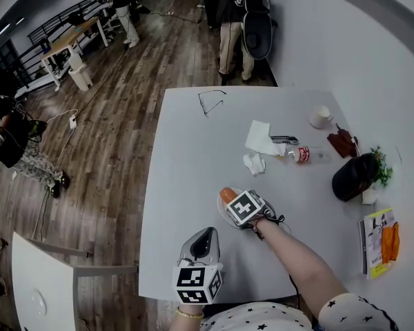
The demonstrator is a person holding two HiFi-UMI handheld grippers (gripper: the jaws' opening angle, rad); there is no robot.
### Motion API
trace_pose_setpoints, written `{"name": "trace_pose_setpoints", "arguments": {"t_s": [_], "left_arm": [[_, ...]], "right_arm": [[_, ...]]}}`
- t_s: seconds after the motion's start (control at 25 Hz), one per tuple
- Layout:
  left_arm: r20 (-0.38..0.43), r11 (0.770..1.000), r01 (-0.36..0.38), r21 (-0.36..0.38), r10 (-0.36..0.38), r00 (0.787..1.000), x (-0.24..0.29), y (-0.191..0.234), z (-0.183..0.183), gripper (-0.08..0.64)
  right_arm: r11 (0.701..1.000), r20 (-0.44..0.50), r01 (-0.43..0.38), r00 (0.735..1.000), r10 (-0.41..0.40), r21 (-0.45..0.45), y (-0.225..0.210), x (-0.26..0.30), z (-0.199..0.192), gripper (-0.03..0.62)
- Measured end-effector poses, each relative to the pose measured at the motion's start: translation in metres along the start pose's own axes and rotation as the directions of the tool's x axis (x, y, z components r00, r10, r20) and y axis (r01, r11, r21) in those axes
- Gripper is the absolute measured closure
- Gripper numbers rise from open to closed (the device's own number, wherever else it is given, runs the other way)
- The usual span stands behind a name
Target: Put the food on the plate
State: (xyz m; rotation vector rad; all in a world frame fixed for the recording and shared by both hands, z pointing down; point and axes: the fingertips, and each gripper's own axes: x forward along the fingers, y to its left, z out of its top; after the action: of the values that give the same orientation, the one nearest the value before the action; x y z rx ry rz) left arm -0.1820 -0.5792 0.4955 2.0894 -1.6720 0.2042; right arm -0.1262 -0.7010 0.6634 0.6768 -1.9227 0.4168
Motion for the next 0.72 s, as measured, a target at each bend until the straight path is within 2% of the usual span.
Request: {"name": "trace_pose_setpoints", "arguments": {"t_s": [0.28, 0.36, 0.44, 0.52, 0.6, 0.72], "left_arm": [[-0.001, 1.000, -0.007, -0.002, 0.007, 1.000, 0.001, 0.003, 0.002, 0.552], [-0.003, 1.000, -0.009, -0.003, 0.009, 1.000, 0.001, 0.002, 0.002, 0.552], [-0.003, 1.000, -0.008, -0.003, 0.008, 1.000, 0.000, 0.000, 0.002, 0.552], [-0.001, 1.000, -0.006, -0.001, 0.006, 1.000, -0.002, -0.003, 0.004, 0.552], [0.001, 1.000, -0.001, 0.001, 0.001, 1.000, -0.005, -0.007, 0.006, 0.552], [0.009, 1.000, 0.003, 0.000, -0.003, 1.000, -0.009, -0.015, 0.007, 0.552]], "right_arm": [[0.999, 0.050, 0.019, 0.999, -0.021, 0.035, -0.003, 0.000, 0.004, 0.364], [0.999, 0.100, 0.025, 0.995, -0.029, 0.045, -0.002, -0.008, 0.008, 0.327], [0.997, 0.168, 0.015, 0.985, -0.029, 0.082, 0.001, -0.025, 0.013, 0.327], [0.991, 0.254, -0.008, 0.967, -0.027, 0.134, 0.007, -0.049, 0.017, 0.328], [0.981, 0.351, -0.046, 0.936, -0.023, 0.187, 0.016, -0.079, 0.021, 0.349], [0.962, 0.502, -0.112, 0.865, -0.029, 0.248, 0.035, -0.129, 0.020, 0.423]]}}
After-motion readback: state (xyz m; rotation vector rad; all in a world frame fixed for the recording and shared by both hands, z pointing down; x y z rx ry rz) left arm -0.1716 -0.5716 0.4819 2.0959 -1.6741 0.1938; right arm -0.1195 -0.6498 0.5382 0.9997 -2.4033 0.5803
